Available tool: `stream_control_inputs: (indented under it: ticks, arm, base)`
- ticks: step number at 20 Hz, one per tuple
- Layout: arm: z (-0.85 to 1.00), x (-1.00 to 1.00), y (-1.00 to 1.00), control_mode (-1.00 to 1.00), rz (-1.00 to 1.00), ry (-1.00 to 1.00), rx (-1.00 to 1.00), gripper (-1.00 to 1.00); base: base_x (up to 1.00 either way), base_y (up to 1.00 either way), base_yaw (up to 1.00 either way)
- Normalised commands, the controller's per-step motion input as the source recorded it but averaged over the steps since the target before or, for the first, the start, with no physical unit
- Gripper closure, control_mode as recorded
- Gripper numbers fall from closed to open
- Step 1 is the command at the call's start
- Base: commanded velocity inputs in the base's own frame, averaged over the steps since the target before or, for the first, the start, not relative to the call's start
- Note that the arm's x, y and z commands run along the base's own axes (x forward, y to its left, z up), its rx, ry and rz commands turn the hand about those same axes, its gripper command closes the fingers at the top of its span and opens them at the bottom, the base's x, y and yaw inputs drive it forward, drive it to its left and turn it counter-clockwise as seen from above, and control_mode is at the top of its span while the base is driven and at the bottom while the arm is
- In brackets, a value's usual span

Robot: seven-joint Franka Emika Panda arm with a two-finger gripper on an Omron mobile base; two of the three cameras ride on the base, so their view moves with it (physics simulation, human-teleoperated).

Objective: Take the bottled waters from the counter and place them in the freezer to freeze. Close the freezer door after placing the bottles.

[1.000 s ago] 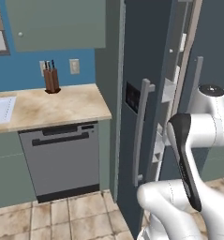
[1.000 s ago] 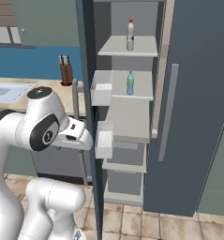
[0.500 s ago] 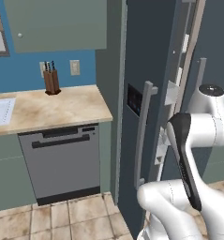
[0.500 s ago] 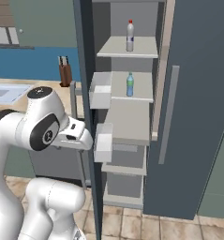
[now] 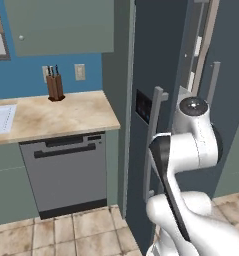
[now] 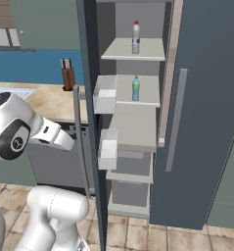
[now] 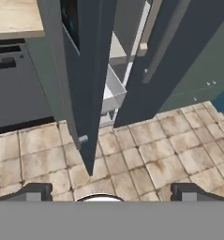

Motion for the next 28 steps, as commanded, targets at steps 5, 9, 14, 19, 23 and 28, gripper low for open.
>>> stream_control_inputs:
  ticks: [5, 9, 14, 19, 23, 28]
  arm:
    - [0.0, 0.42, 0.38, -1.0, -0.38, -0.1, -0.07, -1.0]
    - [0.0, 0.52, 0.0, -1.0, -0.33, 0.0, 0.0, -1.0]
    - [0.0, 0.51, 0.0, -1.0, -0.14, 0.0, 0.0, -1.0]
    - [0.0, 0.6, 0.06, -1.0, -0.08, 0.0, -0.01, -1.0]
    - [-0.19, 0.59, 0.01, -1.0, -0.1, 0.0, -0.03, -1.0]
    - [-0.1, 0.58, 0.0, -1.0, -0.08, 0.0, -0.01, -1.0]
  base:
    - [0.0, 0.0, 0.0]
    - [0.0, 0.0, 0.0]
    - [0.0, 0.0, 0.0]
    - [0.0, 0.0, 0.0]
    - [0.0, 0.0, 0.0]
    - [0.0, 0.0, 0.0]
